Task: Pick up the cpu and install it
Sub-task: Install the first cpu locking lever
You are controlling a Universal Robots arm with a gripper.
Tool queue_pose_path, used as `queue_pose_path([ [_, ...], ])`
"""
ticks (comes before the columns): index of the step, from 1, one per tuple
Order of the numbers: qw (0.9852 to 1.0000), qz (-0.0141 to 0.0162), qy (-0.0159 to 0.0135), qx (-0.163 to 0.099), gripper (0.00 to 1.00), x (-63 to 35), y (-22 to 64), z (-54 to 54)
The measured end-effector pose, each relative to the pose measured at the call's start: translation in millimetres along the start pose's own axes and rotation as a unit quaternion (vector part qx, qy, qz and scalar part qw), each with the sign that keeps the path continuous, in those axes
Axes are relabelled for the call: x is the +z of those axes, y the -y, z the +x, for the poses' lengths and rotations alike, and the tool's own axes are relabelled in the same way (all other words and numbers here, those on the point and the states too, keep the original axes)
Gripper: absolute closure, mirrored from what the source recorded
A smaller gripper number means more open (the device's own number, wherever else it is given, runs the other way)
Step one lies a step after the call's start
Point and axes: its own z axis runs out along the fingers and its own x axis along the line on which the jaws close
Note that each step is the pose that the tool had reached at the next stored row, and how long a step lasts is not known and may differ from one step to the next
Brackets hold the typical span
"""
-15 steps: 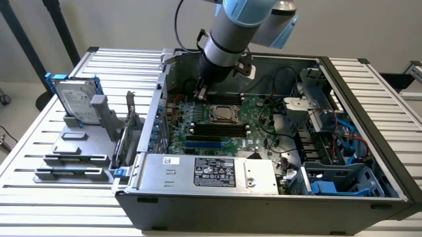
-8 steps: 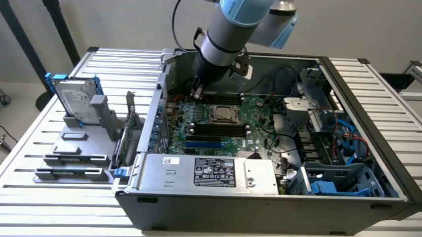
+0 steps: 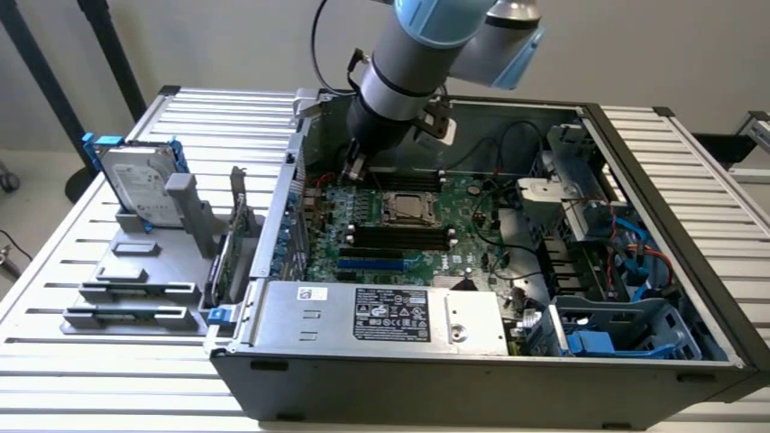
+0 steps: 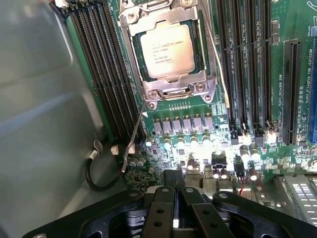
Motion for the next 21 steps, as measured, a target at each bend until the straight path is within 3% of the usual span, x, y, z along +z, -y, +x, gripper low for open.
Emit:
queue_pose_path([
  [4,0.9999,-0.0027,-0.0058,0.013,0.89,-3.1,1.8,0.6],
  [10,0.9987,-0.0105,-0.0183,0.046,0.89,-7.4,3.4,1.6],
  [13,0.9973,-0.0155,-0.0263,0.067,0.89,-7.8,3.6,1.7],
  [18,0.9936,-0.0237,-0.0397,0.103,0.89,-7.9,3.6,1.7],
  [21,0.992,-0.0258,-0.0463,0.115,0.89,-7.4,4.8,1.3],
])
